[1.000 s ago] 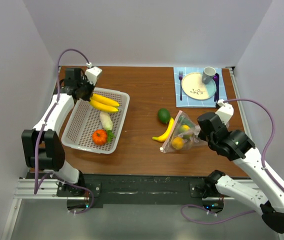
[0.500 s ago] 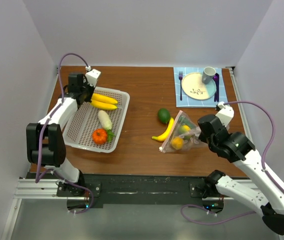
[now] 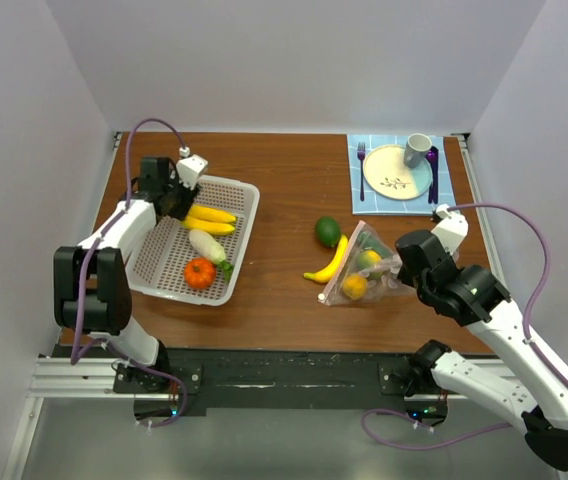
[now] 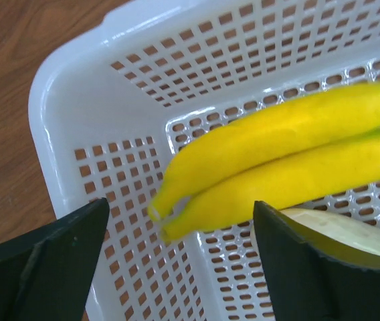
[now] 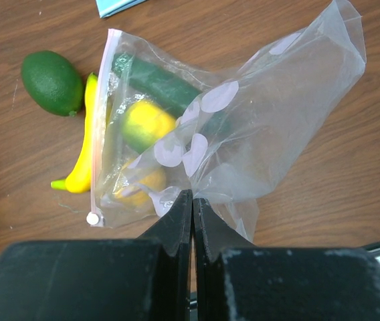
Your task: Open the zip-top bag and remove the fake food
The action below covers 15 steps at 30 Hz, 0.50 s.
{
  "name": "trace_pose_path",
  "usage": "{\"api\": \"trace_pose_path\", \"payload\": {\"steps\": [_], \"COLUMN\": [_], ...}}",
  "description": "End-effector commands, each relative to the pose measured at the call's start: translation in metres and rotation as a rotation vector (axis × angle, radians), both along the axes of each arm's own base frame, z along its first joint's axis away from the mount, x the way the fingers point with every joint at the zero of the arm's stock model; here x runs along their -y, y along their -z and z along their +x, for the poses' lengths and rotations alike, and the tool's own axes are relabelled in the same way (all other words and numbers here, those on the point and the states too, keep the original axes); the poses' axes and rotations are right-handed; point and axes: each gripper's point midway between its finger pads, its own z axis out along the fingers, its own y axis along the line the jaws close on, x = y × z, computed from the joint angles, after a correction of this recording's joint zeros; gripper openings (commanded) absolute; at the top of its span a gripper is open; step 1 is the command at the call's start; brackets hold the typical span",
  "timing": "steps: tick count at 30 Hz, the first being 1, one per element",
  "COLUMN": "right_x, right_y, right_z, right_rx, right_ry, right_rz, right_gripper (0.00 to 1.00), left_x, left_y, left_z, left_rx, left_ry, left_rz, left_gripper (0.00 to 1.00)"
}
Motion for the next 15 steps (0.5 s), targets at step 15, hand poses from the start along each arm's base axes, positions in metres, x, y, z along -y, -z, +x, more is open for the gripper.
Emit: {"api": "trace_pose_path", "payload": {"steps": [15], "right_x": [-0.008], "right_y": [0.008], "right_z": [0.004], "right_rx": [-0.014], "right_ry": [0.006], "right_rz": [0.023], "right_gripper": [0.0], "left_x": [0.275], "left_y": [-0.133], "left_z": [-0.034], "left_rx": [0.123], "left_ry": [0.434], "left_rz": [-0.383], "left_gripper": [1.0]}}
